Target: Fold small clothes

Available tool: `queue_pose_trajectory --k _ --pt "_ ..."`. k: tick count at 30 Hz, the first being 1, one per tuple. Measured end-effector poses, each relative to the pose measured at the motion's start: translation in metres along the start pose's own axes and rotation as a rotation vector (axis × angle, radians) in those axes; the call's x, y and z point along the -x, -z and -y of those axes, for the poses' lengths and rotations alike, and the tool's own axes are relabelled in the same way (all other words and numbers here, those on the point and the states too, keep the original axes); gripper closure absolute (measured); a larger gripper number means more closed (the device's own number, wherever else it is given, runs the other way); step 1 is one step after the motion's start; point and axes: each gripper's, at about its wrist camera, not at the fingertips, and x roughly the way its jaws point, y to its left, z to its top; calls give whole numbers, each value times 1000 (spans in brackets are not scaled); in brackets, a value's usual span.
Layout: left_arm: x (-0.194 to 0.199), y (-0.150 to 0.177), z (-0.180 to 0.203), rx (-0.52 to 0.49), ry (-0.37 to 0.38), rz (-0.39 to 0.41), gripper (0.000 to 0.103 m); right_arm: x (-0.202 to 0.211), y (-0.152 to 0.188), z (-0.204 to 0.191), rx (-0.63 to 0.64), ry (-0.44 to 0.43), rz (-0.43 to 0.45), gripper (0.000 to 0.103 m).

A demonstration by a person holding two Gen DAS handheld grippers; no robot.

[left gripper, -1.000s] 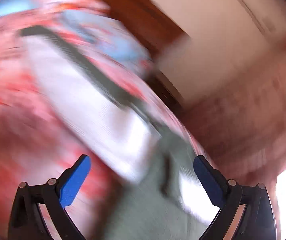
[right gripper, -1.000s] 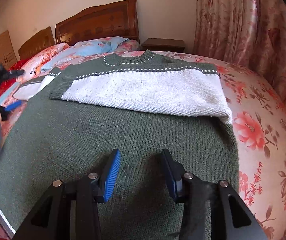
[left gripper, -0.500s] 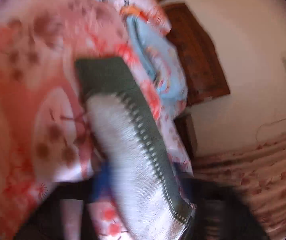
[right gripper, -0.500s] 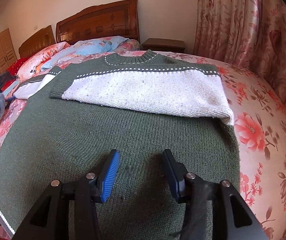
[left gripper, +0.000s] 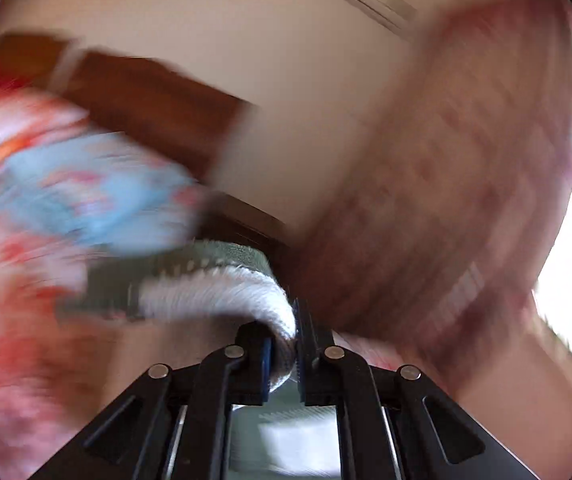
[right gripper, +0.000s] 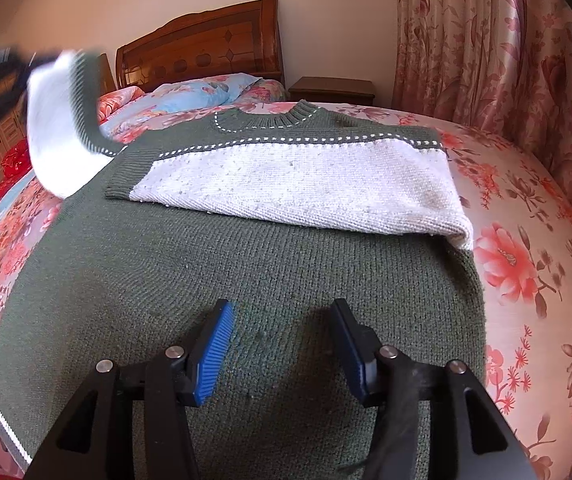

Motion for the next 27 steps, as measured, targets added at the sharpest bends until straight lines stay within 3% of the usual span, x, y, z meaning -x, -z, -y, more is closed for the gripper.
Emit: queue_pose_trajectory --k 3,6,8,10,12,15,18,21,23,27 --pt "-40 38 75 -196 106 -144 0 0 0 0 -1 0 1 51" --pt "-49 76 112 -344 57 -145 0 1 0 1 -5 -5 2 51" --pt "-48 91 112 -374 24 -174 0 1 0 1 -8 -9 3 51" --pt "-45 98 99 -326 -11 -183 0 1 0 2 -11 -13 4 51" --pt "-35 98 60 -259 -58 -192 0 1 0 2 -12 -15 4 51" --pt "-17 110 6 -142 -195 -188 0 1 0 3 -18 -23 5 51" --pt "0 117 -60 69 -305 -165 0 1 0 6 -32 -41 8 51" --pt "15 126 -94 201 -376 -125 0 3 0 8 -44 -56 13 51" --pt "12 131 -97 211 -390 -138 0 4 1 9 -53 -69 16 51" --pt "-1 135 -71 59 -480 -163 0 7 0 14 -79 -94 31 51"
